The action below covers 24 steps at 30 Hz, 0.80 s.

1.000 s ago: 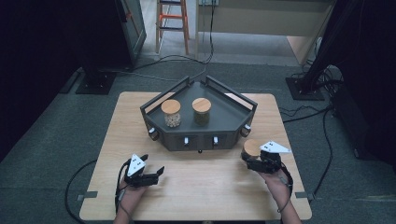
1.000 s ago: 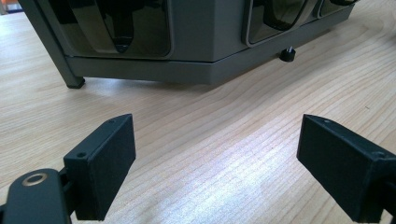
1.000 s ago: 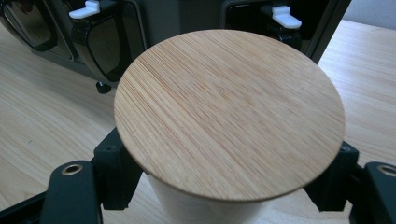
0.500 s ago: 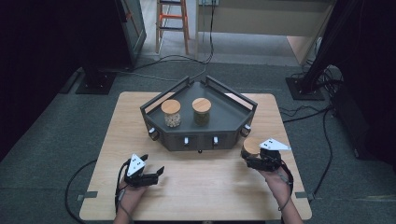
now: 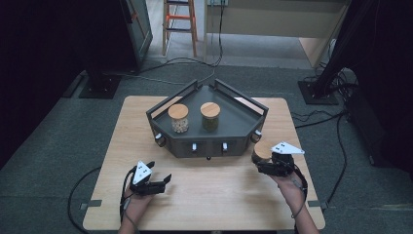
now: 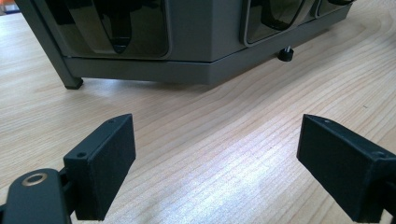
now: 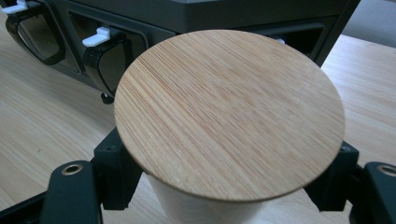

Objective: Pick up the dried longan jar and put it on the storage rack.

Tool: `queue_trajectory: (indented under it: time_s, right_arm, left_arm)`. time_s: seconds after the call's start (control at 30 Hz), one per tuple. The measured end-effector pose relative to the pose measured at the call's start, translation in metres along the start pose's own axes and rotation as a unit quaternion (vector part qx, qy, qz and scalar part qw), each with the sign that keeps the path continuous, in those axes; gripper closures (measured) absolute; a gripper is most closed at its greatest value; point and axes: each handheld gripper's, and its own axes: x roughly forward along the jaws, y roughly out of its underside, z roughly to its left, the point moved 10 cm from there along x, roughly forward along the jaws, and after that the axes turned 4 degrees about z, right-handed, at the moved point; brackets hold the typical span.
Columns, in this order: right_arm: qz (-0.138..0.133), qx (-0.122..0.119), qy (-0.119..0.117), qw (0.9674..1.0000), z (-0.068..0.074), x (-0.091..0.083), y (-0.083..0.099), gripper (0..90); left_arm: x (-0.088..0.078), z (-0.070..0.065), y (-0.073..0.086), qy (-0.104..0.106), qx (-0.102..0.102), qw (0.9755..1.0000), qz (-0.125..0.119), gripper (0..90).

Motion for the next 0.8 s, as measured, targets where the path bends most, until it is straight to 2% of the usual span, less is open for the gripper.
queue_trajectory:
  time_s: [0.2, 0.43, 0.6, 0.8]
  right_arm:
    - [-0.004, -0.003, -0.002, 1.0, 0.001, -0.003, -0.007, 25.5]
    - [-0.003, 0.008, -0.002, 1.0, -0.002, -0.006, -0.016, 25.5]
    - [0.001, 0.003, -0.002, 1.0, -0.002, -0.007, -0.02, 25.5]
    - [-0.003, 0.012, -0.013, 0.9998, -0.006, -0.01, -0.025, 25.5]
  left_arm:
    - [0.0, 0.0, 0.0, -0.001, 0.003, 1.0, 0.001, 11.5]
    - [0.0, -0.001, 0.0, -0.001, 0.003, 1.0, 0.001, 11.5]
    - [0.0, -0.001, 0.0, -0.002, 0.003, 1.0, 0.002, 11.5]
    - [0.0, -0.002, -0.001, -0.003, 0.007, 1.0, 0.003, 11.5]
